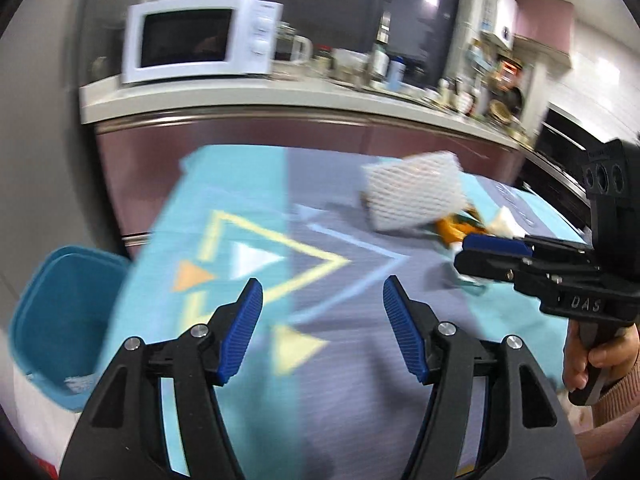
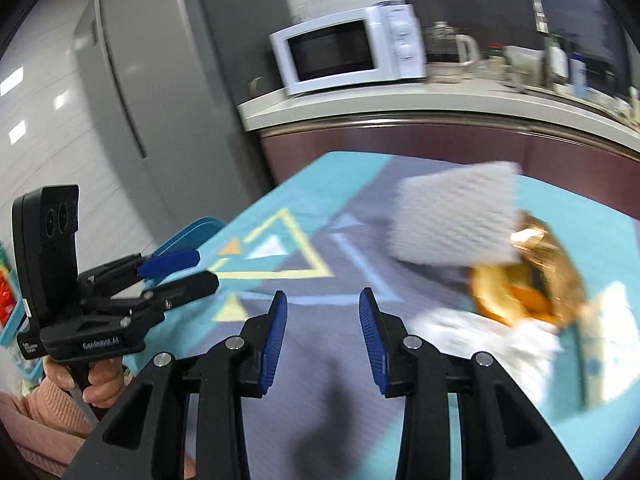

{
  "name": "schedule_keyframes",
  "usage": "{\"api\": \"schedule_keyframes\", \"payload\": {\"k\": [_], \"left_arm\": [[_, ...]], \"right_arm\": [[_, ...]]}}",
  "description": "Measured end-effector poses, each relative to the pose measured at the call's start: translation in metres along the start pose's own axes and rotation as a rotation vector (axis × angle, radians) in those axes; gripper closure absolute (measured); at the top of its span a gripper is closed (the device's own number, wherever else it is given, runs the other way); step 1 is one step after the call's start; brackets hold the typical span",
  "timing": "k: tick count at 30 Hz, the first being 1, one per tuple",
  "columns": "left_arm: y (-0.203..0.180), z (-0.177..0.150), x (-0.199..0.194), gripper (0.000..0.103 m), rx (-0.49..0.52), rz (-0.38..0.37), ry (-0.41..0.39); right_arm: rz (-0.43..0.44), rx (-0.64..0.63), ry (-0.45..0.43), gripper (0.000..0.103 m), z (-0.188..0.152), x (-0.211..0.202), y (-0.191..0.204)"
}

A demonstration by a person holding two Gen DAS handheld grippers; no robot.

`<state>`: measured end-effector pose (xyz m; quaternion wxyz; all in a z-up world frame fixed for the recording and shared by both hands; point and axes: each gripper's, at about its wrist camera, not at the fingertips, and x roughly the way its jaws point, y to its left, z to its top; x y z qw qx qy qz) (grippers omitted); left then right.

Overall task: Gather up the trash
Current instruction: 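Move both tools back toward the remaining trash on the table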

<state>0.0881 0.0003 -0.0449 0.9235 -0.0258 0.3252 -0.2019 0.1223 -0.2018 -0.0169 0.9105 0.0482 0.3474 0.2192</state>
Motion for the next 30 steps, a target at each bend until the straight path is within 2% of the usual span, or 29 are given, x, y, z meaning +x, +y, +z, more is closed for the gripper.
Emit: {"api": "schedule_keyframes", "payload": {"k": [9, 12, 17, 21, 30], "left_arm": [[-0.072, 0.009, 0.053, 0.041, 0.103, -0.140, 0.091], [-0.090, 0.012, 0.070, 0.041, 0.121, -0.165, 0.126], [-0.106, 0.017, 0.094, 0.041, 0.124, -0.181, 0.172], [-0.116, 0.020, 0.109, 0.041, 0.126, -0.186, 0.209], [-0.122, 0.028, 0.132, 0.043, 0.095, -0.198, 0.260]], "right_arm": [[-0.148, 0.156, -0.059, 0.068, -0.030, -0.049, -0.068], [-0.193, 0.218, -0.081, 0.068, -0.042, -0.067, -0.090], [-0.227, 0.327, -0.084, 0.065, -0.057, -0.075, -0.125], [-0.202, 0.395, -0.074, 0.062, -0.064, -0.070, -0.145], [-0.134, 0.465, -0.107, 0.062, -0.059, -0.059, -0.161]]}}
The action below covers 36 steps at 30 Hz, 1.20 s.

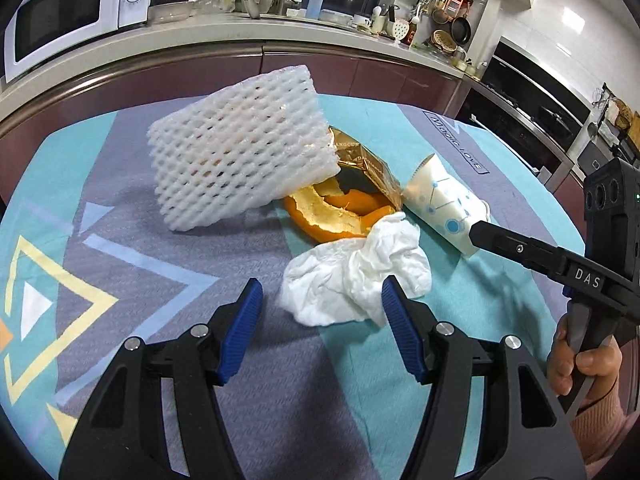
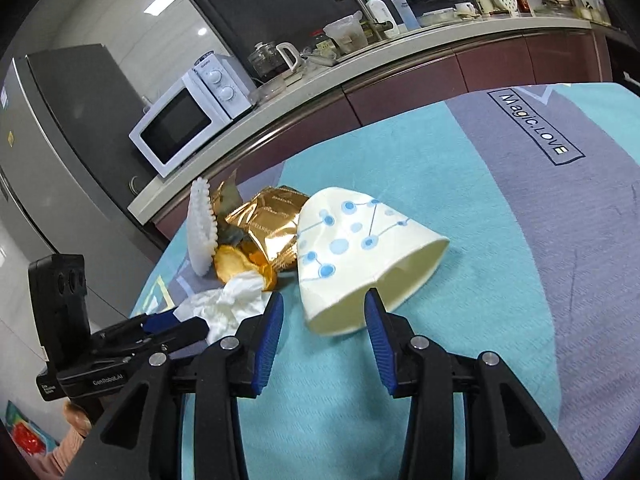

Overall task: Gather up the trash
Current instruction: 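Move both tools back toward the remaining trash on the table, then close the left tool on the crumpled tissue while the right tool grips the paper cup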

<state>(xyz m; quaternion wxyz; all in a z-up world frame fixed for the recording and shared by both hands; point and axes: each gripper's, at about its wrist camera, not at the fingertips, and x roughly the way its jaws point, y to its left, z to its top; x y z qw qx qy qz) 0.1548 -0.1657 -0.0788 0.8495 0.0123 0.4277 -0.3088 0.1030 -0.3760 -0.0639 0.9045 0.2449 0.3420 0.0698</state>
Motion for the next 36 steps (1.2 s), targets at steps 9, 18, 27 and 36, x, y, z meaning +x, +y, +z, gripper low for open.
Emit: {"api": "schedule_keyframes", "payload": {"k": [9, 18, 27, 36], "left_arm": [[-0.004, 0.006, 0.018, 0.065, -0.017, -0.025, 0.036], [-0.016, 0.006, 0.019, 0.092, 0.013, -0.022, 0.010], [-0.024, 0.002, 0.001, 0.095, 0.048, -0.003, -0.044], [-0.029, -0.007, -0.035, 0.096, 0.071, 0.021, -0.105]], "right_arm": [[0.015, -0.004, -0.016, 0.078, 0.006, -0.002, 0.002], [0.017, -0.021, -0.018, 0.096, 0.003, -0.003, 0.002], [0.000, -0.077, -0.060, 0.098, 0.003, -0.014, 0.014], [0.006, -0.159, -0.089, 0.098, 0.000, -0.025, 0.036]]}}
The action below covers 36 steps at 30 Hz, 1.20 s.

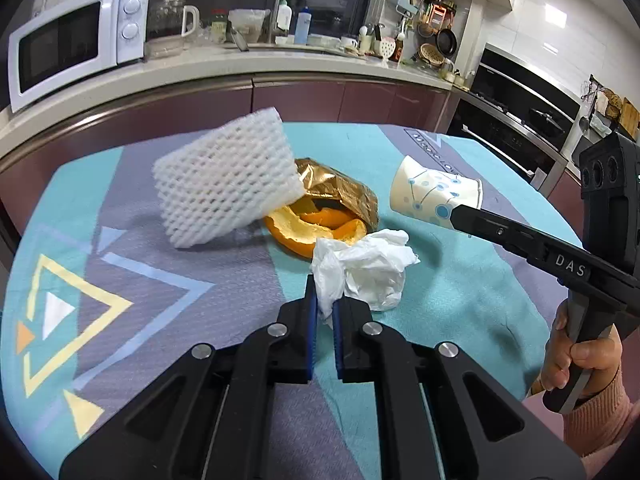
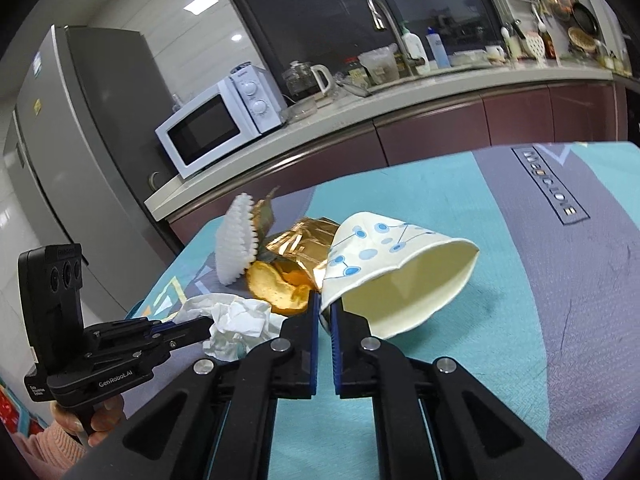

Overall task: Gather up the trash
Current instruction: 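Close the left tool on the crumpled tissue while the right tool grips the paper cup, then lift the tissue with the left tool while the right tool carries the cup toward the bin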

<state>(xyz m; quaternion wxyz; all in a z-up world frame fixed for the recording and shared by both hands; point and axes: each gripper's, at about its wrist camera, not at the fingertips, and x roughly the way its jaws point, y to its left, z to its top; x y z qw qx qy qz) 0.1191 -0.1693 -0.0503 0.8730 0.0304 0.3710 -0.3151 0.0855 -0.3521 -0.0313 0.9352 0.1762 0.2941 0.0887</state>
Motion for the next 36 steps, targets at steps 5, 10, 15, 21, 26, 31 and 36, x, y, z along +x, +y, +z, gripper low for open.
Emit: {"api": "schedule_keyframes", "payload": {"k": [5, 10, 15, 21, 26, 31, 36], "left_arm": [[0.004, -0.004, -0.020, 0.096, 0.001, 0.013, -0.025], [0.007, -0.007, -0.039, 0.096, -0.001, 0.031, -0.048], [0.013, -0.011, -0.057, 0.096, -0.015, 0.046, -0.066], [0.026, -0.018, -0.077, 0.096, -0.037, 0.072, -0.089], [0.041, -0.024, -0.096, 0.096, -0.068, 0.106, -0.105], [0.058, -0.030, -0.111, 0.096, -0.098, 0.139, -0.120], [0.072, -0.037, -0.129, 0.096, -0.123, 0.187, -0.135]], "right_arm": [[0.012, -0.037, -0.012, 0.098, 0.001, -0.006, 0.014], [0.038, -0.066, -0.016, 0.098, 0.001, -0.010, 0.028], [0.072, -0.099, -0.007, 0.098, -0.001, -0.007, 0.047], [0.115, -0.133, 0.014, 0.098, -0.005, 0.000, 0.070], [0.152, -0.162, 0.030, 0.098, -0.006, 0.006, 0.087], [0.191, -0.195, 0.047, 0.098, -0.006, 0.015, 0.106], [0.234, -0.227, 0.065, 0.098, -0.006, 0.025, 0.128]]}}
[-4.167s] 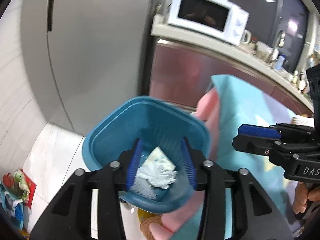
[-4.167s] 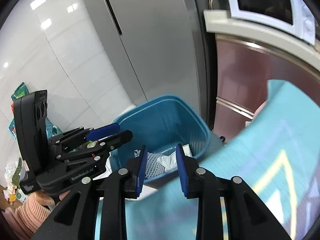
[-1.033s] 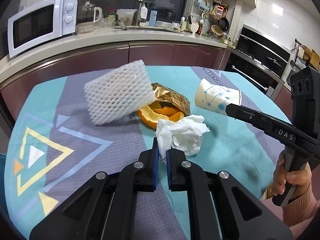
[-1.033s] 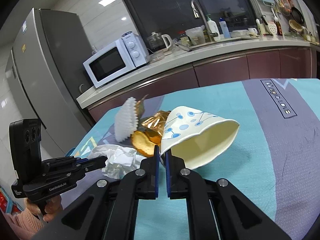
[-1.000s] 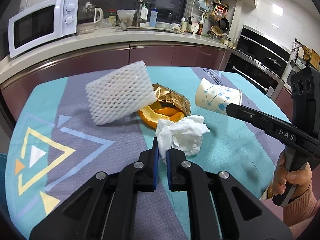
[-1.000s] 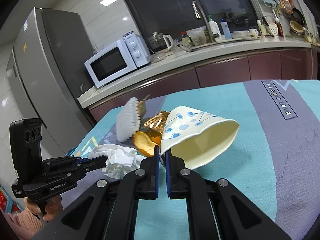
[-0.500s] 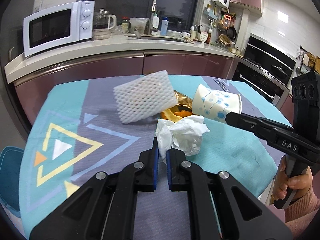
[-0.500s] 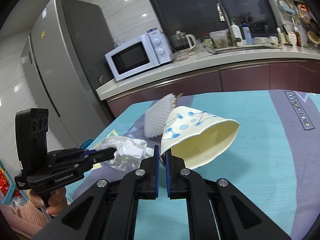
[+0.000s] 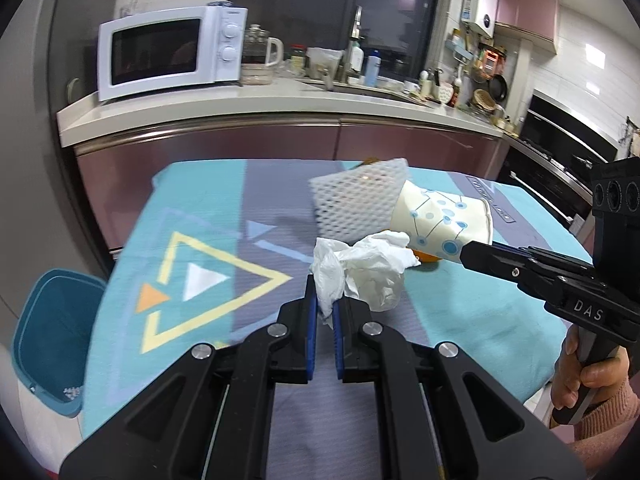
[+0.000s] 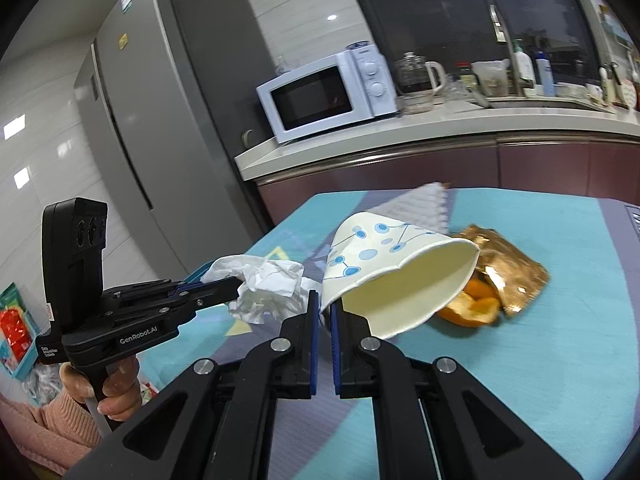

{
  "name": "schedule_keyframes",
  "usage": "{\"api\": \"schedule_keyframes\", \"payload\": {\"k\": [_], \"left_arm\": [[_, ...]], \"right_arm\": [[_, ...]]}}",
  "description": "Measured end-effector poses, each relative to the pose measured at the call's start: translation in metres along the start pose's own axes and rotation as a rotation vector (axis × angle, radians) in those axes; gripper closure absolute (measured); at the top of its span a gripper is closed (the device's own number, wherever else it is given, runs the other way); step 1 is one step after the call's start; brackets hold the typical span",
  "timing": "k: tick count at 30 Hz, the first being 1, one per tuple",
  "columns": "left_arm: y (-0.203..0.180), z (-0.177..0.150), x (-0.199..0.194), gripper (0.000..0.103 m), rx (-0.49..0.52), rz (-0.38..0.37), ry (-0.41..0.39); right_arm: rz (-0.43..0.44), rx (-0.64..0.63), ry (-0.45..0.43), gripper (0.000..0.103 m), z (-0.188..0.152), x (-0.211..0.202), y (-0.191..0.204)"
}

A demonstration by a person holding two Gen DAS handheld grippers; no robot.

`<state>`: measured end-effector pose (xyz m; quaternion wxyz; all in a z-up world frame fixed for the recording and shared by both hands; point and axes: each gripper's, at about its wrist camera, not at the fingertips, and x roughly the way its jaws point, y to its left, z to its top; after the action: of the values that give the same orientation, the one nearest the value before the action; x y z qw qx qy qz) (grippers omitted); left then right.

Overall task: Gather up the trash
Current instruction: 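Lift the tissue with the left tool while the right tool carries the cup toward the bin, then lower both tools with tissue and cup into the teal bin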

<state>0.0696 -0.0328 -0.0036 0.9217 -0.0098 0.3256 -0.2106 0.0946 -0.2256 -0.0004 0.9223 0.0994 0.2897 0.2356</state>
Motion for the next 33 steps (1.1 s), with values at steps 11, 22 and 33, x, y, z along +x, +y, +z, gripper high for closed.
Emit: {"api": "schedule_keyframes", "payload": {"k": [11, 22, 33], "left_arm": [[0.041, -0.009, -0.031, 0.096, -0.052, 0.098, -0.024], [0.098, -0.022, -0.057, 0.096, -0.139, 0.203, -0.042], [0.175, -0.035, -0.075, 0.096, -0.264, 0.346, -0.053]], "right_arm": [[0.099, -0.070, 0.049, 0.098, 0.008, 0.035, 0.040], [0.207, -0.140, 0.116, 0.098, 0.017, 0.078, 0.082], [0.307, -0.258, 0.194, 0.098, 0.026, 0.135, 0.137]]}}
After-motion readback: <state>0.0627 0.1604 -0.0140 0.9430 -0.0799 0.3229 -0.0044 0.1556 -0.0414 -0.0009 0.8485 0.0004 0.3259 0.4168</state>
